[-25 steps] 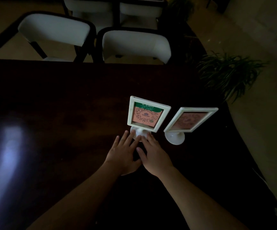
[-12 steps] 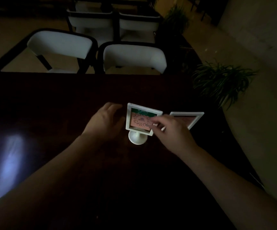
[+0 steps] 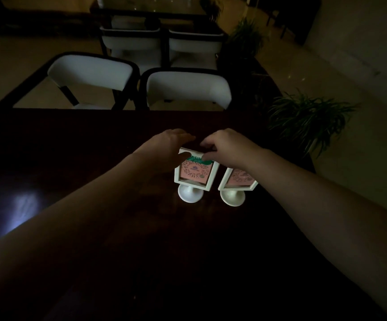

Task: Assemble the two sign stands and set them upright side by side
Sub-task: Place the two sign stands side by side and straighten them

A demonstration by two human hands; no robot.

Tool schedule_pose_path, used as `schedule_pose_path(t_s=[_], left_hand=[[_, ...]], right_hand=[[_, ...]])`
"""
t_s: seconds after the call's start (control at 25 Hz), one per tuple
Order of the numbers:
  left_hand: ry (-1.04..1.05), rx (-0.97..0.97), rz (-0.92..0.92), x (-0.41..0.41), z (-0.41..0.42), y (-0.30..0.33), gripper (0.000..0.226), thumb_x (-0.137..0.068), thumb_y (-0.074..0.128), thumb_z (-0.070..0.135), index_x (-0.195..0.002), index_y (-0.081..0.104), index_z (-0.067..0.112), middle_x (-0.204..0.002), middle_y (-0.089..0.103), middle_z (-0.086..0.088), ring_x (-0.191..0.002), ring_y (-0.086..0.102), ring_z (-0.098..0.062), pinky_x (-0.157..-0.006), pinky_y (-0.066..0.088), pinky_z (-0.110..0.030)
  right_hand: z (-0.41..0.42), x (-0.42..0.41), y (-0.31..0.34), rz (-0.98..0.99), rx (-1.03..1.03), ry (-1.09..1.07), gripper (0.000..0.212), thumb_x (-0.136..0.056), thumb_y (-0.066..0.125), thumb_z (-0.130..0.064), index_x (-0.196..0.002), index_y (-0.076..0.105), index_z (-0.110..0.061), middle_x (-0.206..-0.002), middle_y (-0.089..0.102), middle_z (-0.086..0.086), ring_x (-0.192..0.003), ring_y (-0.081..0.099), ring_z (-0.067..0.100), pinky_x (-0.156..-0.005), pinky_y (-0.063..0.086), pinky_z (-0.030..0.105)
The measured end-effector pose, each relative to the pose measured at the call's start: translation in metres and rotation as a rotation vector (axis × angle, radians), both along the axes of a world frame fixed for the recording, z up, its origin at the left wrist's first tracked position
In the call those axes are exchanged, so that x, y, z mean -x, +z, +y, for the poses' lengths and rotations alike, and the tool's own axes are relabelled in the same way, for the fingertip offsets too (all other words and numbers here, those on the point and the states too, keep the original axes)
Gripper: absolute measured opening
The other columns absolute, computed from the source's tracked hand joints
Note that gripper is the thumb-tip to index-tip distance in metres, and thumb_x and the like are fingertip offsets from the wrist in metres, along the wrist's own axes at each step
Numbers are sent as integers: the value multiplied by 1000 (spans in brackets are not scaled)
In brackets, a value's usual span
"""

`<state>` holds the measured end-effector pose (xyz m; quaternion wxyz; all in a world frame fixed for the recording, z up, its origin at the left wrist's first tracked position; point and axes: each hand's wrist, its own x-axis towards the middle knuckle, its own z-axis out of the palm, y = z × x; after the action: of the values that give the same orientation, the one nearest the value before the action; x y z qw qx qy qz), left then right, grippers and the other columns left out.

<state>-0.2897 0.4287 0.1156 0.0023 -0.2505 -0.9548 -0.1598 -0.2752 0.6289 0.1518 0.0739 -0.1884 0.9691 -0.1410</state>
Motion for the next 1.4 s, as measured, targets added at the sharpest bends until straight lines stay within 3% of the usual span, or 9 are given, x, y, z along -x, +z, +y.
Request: schedule_pose_path(t_s=[0.28, 0.64, 1.4], left_hand=[[-9, 129, -4, -3, 13, 4, 36, -96, 60, 19, -131, 61, 21, -127, 61, -5, -112, 60, -23, -87, 54, -37], [11, 77, -18, -4, 14, 5, 29, -96, 59, 18, -124, 68, 24, -118, 66, -1, -103, 62, -17, -79, 51, -29], [-50, 55, -55, -23, 21, 8, 30, -99, 55, 13, -125, 66, 21, -123, 65, -1, -108, 61, -15, -86, 50, -28]], right_hand=[[2, 9, -4, -22, -74, 1, 28, -86, 74, -24, -114, 73, -20, -107, 73, 1, -97, 65, 16, -79, 50, 29], [4, 14, -1, -6, -119, 50, 19, -88, 71, -22, -107, 76, -21, -111, 70, 3, -103, 63, 19, -88, 52, 36], [16, 5, 5, -26, -115, 97, 17, -87, 73, -18, -102, 79, -20, -107, 73, 2, -100, 64, 17, -85, 52, 34]])
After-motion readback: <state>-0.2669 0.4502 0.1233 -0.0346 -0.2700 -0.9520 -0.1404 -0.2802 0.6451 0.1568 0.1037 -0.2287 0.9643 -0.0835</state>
